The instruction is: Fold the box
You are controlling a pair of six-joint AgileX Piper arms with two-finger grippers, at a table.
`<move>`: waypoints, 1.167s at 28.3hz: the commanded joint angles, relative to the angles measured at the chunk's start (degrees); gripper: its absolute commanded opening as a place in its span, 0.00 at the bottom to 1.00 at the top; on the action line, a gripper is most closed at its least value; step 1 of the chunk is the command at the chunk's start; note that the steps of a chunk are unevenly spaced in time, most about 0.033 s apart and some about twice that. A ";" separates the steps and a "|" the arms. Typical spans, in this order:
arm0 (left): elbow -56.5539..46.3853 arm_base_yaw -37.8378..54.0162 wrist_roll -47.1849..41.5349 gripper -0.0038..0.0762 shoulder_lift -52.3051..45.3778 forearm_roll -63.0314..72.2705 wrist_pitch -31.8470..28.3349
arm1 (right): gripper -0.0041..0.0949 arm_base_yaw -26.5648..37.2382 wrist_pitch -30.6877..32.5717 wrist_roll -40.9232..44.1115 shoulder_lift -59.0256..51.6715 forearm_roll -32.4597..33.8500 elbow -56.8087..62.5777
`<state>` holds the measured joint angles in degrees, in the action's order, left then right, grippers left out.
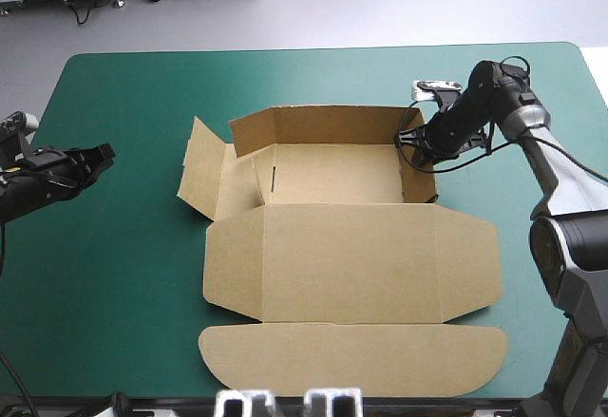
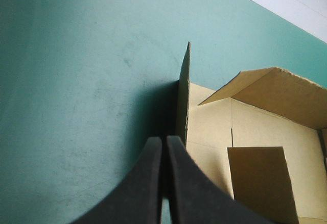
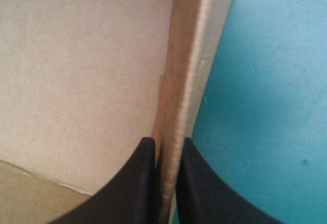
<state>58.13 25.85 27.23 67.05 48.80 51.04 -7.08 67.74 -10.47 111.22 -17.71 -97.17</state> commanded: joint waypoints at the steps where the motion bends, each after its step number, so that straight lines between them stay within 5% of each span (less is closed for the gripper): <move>1: 2.04 0.23 0.65 0.06 -1.23 4.56 -0.29 | 0.03 0.03 -0.32 -0.45 -2.64 -3.37 -1.27; 7: 2.42 4.34 3.51 0.06 1.27 5.22 -1.86 | 0.02 0.24 3.54 1.65 -4.51 -7.10 -6.17; 14: 3.10 12.90 12.70 0.06 8.10 21.72 11.49 | 0.02 0.24 3.70 4.95 -9.60 -6.79 -17.18; 24: 3.42 11.90 17.86 0.06 10.00 38.02 19.26 | 0.03 0.24 3.80 5.50 -16.23 -7.83 -25.69; 33: 10.56 2.08 18.45 0.06 10.00 38.64 22.39 | 0.03 -1.30 3.80 5.09 -19.47 -8.53 -25.69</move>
<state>64.75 30.37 45.26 78.63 82.39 68.66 -7.49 71.37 -5.55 95.10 -22.94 -120.90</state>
